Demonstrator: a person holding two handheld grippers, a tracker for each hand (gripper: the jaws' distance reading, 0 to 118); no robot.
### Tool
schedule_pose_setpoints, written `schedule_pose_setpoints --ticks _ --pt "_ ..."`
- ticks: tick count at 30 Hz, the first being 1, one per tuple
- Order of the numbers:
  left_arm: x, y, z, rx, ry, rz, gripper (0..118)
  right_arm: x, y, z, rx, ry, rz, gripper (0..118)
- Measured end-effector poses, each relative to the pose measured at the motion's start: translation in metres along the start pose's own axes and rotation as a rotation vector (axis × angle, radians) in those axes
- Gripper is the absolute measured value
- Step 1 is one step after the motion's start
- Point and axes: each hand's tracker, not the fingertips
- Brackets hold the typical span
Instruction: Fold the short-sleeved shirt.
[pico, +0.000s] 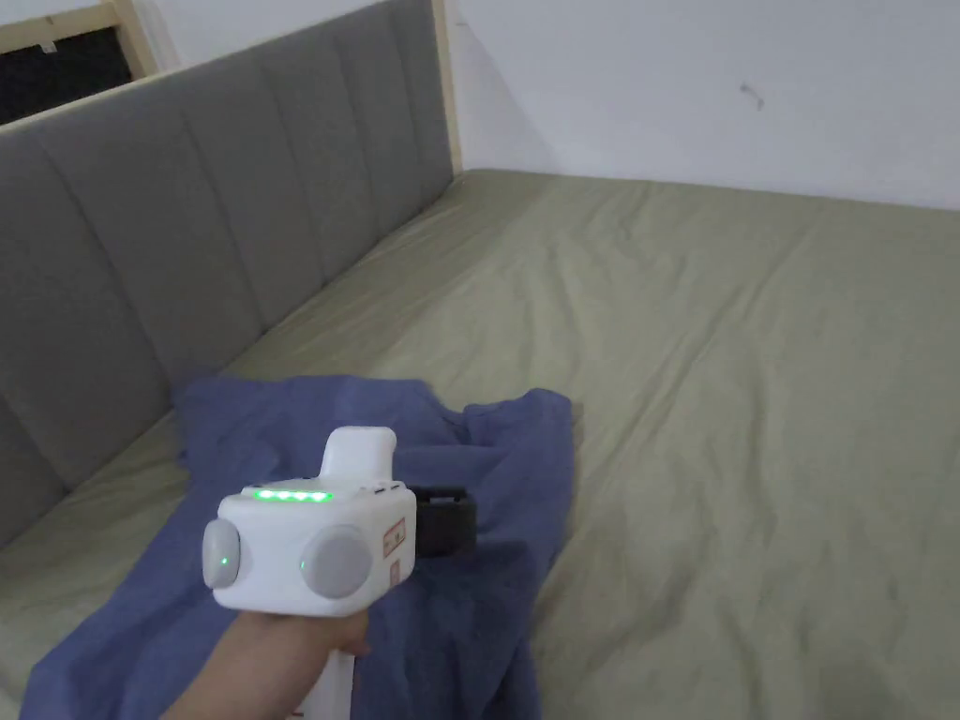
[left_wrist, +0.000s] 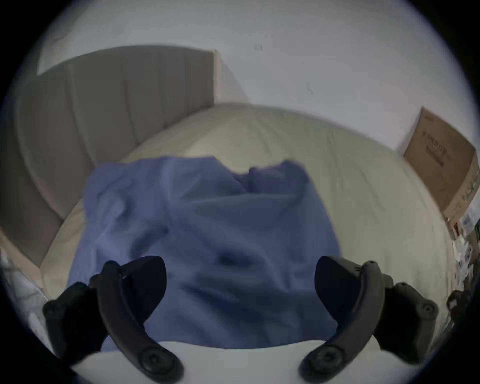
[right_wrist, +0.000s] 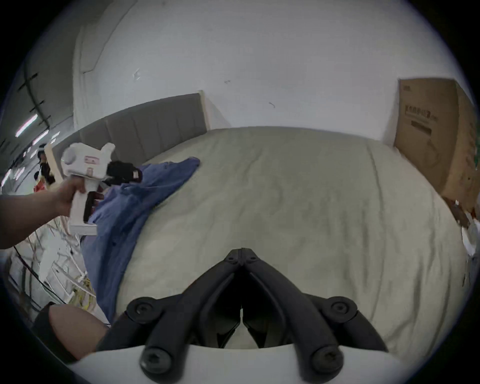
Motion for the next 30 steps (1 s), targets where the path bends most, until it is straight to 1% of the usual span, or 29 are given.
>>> schedule_pose_setpoints --ticks 1,2,3,4,5,6,7,8,9,13,15,16,17,19,20,23,27,30 --pt "-0.001 0.003 -0.017 -0.058 0.012 -0.027 114 0.004 0.0 -0.002 -0.005 0.001 -0.015 0" --pt "-0.001 0.004 -0.028 -0.157 0.043 -0.047 106 0.007 -0.001 -0.004 -0.007 0.001 -0.017 0" --pt "-0.004 0.003 -0.04 -0.232 0.04 -0.049 81 0.01 -0.002 -0.005 -0.009 -0.001 -0.017 0" --pt "-0.007 0.0 -0.05 -0.27 0.016 -0.053 51 0.011 -0.003 -0.005 -0.013 -0.004 -0.016 0" --pt "-0.009 -0.004 -0.053 -0.244 0.021 -0.052 48 0.013 -0.004 -0.005 -0.019 -0.007 -0.012 0" --pt "-0.004 -0.002 -0.044 -0.184 0.031 -0.039 38 0.014 -0.005 -0.005 -0.025 -0.009 -0.003 0" --pt "-0.001 -0.003 -0.042 -0.186 0.027 -0.038 11 0.015 -0.006 -0.004 -0.029 -0.008 0.005 0" --pt "0.004 -0.006 -0.04 -0.167 0.031 -0.039 4 0.016 -0.008 -0.004 -0.031 -0.008 0.011 0" --pt "0.01 -0.01 -0.039 -0.14 0.069 -0.067 4 0.017 -0.008 -0.003 -0.032 -0.009 0.014 0" --pt "0.025 -0.021 -0.023 -0.108 0.113 -0.195 4 0.019 -0.004 0.007 -0.025 0.006 0.02 0" --pt "0.025 -0.011 -0.002 -0.074 0.088 -0.156 4 0.02 0.0 0.018 0.008 -0.004 0.076 0" --pt "0.024 -0.004 0.009 -0.049 0.076 -0.121 4 0.019 0.003 0.024 0.022 -0.013 0.095 0" --pt "0.022 0.004 0.021 -0.032 0.056 -0.076 4 0.02 0.006 0.031 0.031 -0.017 0.095 0" --pt "0.023 0.026 0.045 -0.021 0.044 -0.04 3 0.025 0.011 0.048 0.062 -0.021 0.075 0" --pt "0.027 0.033 0.059 -0.014 0.045 -0.055 3 0.029 0.013 0.058 0.081 -0.021 0.062 0" --pt "0.054 0.052 0.111 0.052 0.049 -0.194 3 0.041 0.017 0.09 0.136 -0.04 0.035 0" --pt "0.099 0.08 0.19 0.173 -0.043 -0.195 3 0.063 0.019 0.139 0.204 -0.068 -0.03 0" --pt "0.152 0.098 0.246 0.285 -0.122 -0.25 3 0.08 0.015 0.183 0.254 -0.098 -0.042 0"
